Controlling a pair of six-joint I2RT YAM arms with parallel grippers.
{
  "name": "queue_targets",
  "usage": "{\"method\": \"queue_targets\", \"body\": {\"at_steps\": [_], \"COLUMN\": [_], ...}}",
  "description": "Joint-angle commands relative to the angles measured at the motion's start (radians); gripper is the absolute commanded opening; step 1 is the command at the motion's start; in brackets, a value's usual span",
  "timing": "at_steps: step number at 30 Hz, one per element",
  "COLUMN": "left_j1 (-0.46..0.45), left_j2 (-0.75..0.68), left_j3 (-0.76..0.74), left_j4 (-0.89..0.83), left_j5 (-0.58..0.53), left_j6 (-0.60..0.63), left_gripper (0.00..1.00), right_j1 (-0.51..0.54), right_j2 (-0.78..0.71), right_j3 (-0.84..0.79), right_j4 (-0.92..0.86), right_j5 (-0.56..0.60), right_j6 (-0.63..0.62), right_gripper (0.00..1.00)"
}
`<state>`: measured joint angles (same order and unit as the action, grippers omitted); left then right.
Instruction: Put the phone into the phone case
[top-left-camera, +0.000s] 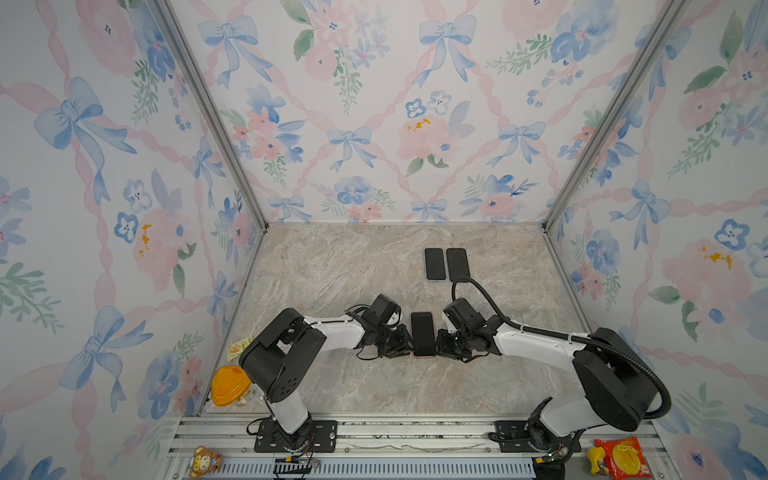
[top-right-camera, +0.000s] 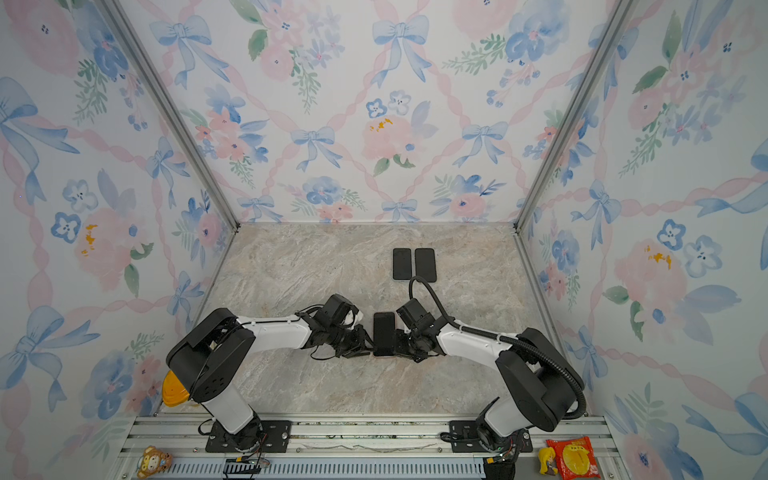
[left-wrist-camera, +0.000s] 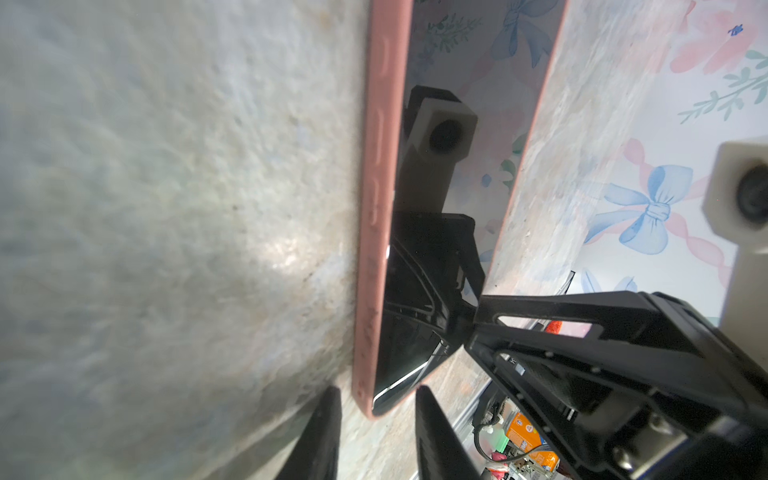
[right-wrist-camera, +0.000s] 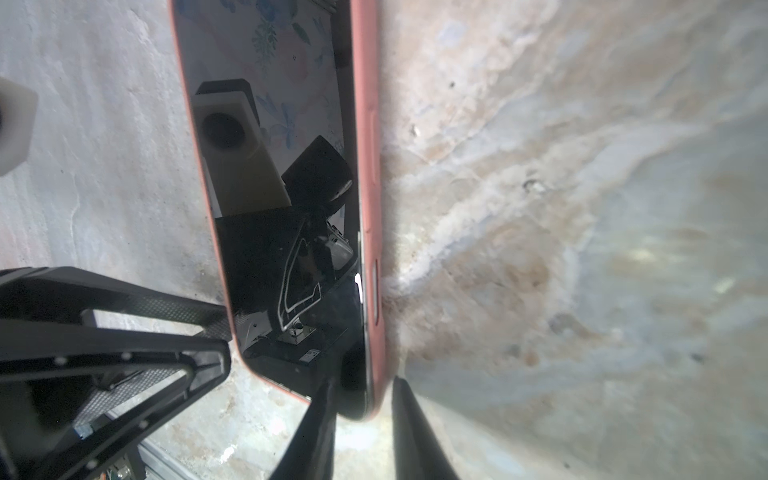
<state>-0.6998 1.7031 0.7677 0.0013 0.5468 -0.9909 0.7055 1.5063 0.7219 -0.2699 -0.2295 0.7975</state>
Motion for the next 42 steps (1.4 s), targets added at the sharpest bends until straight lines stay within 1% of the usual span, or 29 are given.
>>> {"method": "queue_targets", "body": {"at_steps": [1,4,14,17,22,24,26,27,29,31,33,35,38,39,42], "left_j1": [-0.007,-0.009,-0.011,-0.012,-0.015,-0.015,-0.009,0.000,0.039,0.107,0.152,0.172,0.171,0.167,0.155], "left_j2": [0.028,0.032,0.032,0.032,0.035,0.030,0.011,-0.003,-0.018,-0.034,-0.028,0.008,0.069,0.089,0.128], "left_j3": [0.012,0.013,0.010,0.010,0.012,0.012,0.009,0.009,0.022,0.033,0.062,0.118,0.180,0.198,0.235], "left_j4": [0.001,0.006,0.008,0.011,0.019,0.019,0.014,-0.001,-0.055,-0.083,-0.091,-0.115,-0.126,-0.126,-0.126], "left_j5": [-0.007,-0.007,-0.008,-0.008,-0.011,-0.013,-0.019,-0.030,-0.044,-0.049,-0.053,-0.043,-0.022,-0.013,0.003], "left_j6": [0.016,0.015,0.015,0.015,0.012,0.014,0.022,0.035,0.086,0.137,0.174,0.206,0.220,0.221,0.222], "left_gripper": [0.32,0.31,0.31,0.31,0.31,0.30,0.30,0.32,0.34,0.36,0.37,0.37,0.36,0.36,0.35], "right_j1": [-0.008,-0.006,-0.002,0.000,0.002,0.001,-0.007,-0.012,-0.017,-0.022,-0.045,-0.070,-0.114,-0.126,-0.155], "right_j2": [0.017,0.021,0.021,0.026,0.035,0.025,-0.013,-0.040,-0.073,-0.065,-0.025,0.020,0.087,0.106,0.143], "right_j3": [-0.018,-0.022,-0.030,-0.030,-0.030,-0.024,-0.010,-0.002,0.020,0.066,0.121,0.161,0.226,0.247,0.284], "right_j4": [0.018,0.028,0.038,0.042,0.052,0.028,-0.022,-0.045,-0.080,-0.101,-0.109,-0.085,-0.063,-0.063,-0.042], "right_j5": [-0.011,-0.016,-0.016,-0.016,-0.017,-0.011,0.007,0.025,0.063,0.097,0.094,0.074,0.033,0.024,-0.010], "right_j6": [0.008,0.013,0.017,0.016,0.019,0.012,-0.003,-0.013,-0.039,-0.081,-0.121,-0.149,-0.167,-0.201,-0.208], "right_gripper": [0.24,0.21,0.16,0.12,0.10,0.10,0.13,0.17,0.24,0.31,0.33,0.33,0.34,0.34,0.35]}}
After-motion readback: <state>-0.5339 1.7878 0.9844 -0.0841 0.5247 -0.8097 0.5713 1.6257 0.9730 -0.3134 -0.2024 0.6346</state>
